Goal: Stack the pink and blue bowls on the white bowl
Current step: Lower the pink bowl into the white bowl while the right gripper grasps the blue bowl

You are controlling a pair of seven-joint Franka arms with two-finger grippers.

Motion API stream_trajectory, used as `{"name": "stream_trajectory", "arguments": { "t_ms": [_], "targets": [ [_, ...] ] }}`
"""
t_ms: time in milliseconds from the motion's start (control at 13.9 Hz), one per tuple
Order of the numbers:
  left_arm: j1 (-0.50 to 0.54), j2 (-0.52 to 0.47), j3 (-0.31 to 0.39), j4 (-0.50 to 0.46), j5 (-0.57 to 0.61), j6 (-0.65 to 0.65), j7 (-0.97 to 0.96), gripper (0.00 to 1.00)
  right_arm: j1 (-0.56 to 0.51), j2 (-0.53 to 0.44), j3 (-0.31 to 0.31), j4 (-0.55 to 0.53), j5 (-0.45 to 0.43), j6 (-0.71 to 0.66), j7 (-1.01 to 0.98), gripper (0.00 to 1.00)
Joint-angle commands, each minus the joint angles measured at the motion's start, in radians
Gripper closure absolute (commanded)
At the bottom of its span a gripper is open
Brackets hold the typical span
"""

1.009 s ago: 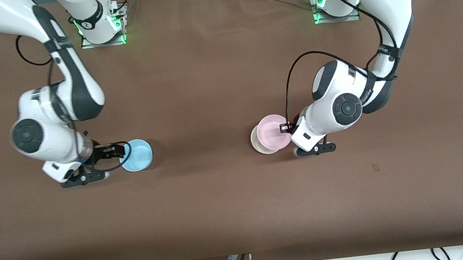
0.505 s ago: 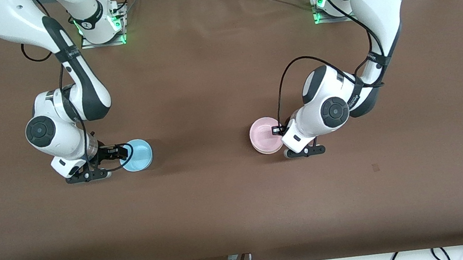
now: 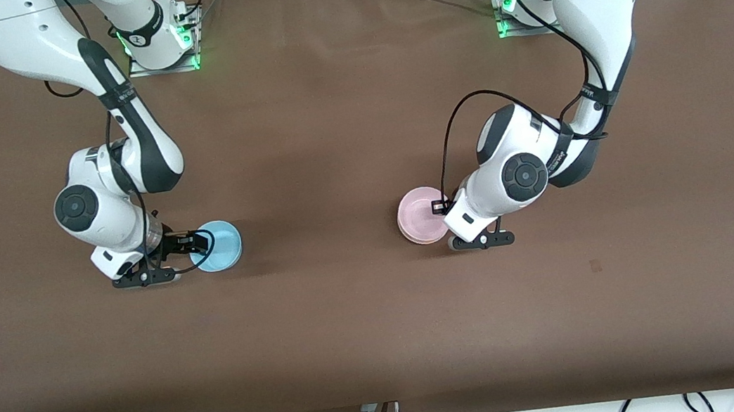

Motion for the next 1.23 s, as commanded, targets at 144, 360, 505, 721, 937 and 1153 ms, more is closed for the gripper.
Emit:
{"name": "stream_trajectory", "arguments": {
  "t_ms": [144,360,505,721,937,1153],
  "targets": [
    [-0.009,0.016,0.005,0.025,0.018,-0.002,0.01,1.0,0.011,-0.015,0.006,-0.041,0.016,0.046,0.009,0.13],
    [-0.009,0.019,0.005,0.025,0.018,-0.001,0.01,1.0,0.018,-0.015,0.006,-0.038,0.016,0.046,0.06,0.37],
    [-0.009,0.019,0.006,0.028,0.018,-0.002,0.008,0.38,0.021,-0.015,0.006,-0.038,0.016,0.046,0.066,0.52],
    [0.0,0.01,0.005,0.032,0.016,-0.01,0.033,0.0,0.021,-0.015,0.006,-0.036,0.016,0.043,0.066,0.78],
    [0.016,-0.025,0.003,0.035,0.016,-0.037,0.031,0.0,0.021,-0.015,0.006,-0.032,0.016,0.041,0.083,0.95],
    [0.054,-0.117,0.011,0.037,0.019,-0.169,0.031,0.0,0.02,-0.015,0.006,-0.027,0.016,0.04,0.088,1.0]
  ]
}}
